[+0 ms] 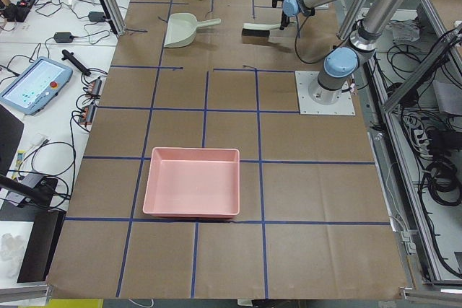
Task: Sweep and dump trash in nearest bin
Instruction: 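Close the left gripper on the white brush handle, then lift the brush with the left gripper while the right gripper moves toward the dustpan, then lower the right gripper onto the white dustpan handle, then close the right gripper on the dustpan handle and lift it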
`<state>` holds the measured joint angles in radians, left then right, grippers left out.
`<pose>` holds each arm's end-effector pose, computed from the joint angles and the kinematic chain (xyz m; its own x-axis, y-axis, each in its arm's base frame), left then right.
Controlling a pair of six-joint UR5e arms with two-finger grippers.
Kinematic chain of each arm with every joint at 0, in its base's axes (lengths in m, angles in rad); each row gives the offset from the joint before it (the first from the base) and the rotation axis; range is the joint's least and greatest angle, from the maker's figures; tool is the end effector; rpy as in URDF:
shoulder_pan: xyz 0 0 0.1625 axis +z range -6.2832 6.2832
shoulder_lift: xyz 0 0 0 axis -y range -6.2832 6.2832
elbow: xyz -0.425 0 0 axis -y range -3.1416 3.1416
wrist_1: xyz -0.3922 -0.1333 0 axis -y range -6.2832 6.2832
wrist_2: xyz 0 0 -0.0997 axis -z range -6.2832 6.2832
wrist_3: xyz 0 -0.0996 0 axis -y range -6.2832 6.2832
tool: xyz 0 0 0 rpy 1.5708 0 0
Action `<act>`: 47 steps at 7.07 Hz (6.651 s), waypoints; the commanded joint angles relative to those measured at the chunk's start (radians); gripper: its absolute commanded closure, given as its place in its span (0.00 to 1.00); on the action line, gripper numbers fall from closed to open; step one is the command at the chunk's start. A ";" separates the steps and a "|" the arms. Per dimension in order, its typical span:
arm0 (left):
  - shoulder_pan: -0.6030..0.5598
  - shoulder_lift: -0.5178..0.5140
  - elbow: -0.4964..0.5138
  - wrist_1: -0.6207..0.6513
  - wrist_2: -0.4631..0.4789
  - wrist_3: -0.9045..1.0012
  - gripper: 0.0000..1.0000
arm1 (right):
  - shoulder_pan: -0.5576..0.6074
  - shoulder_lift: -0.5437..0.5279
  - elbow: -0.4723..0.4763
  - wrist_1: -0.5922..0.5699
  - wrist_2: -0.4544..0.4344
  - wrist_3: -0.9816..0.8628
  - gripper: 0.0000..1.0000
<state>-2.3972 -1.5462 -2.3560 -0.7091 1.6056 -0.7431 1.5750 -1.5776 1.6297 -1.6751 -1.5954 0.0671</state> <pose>-0.3696 -0.1639 0.2280 -0.9956 0.0835 0.0428 0.0790 0.9921 -0.0977 0.1329 -0.4930 0.4728 -0.9977 0.0640 0.0210 0.0628 0.9966 -0.0537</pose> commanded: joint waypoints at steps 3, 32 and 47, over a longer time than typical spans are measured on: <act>0.116 0.090 0.070 -0.205 0.016 0.022 0.94 | 0.000 0.001 0.001 0.000 0.000 0.000 0.00; 0.923 -0.003 0.635 -0.923 0.030 0.887 0.97 | 0.399 0.511 -0.194 -0.294 -0.005 0.326 0.00; 0.922 0.000 0.616 -0.926 0.043 0.895 1.00 | 0.392 0.567 -0.094 -0.480 -0.035 0.402 0.39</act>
<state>-1.4757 -1.5463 -1.7395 -1.6352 1.6490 0.1519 1.9665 -1.0104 1.5355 -2.1565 -1.6309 0.4723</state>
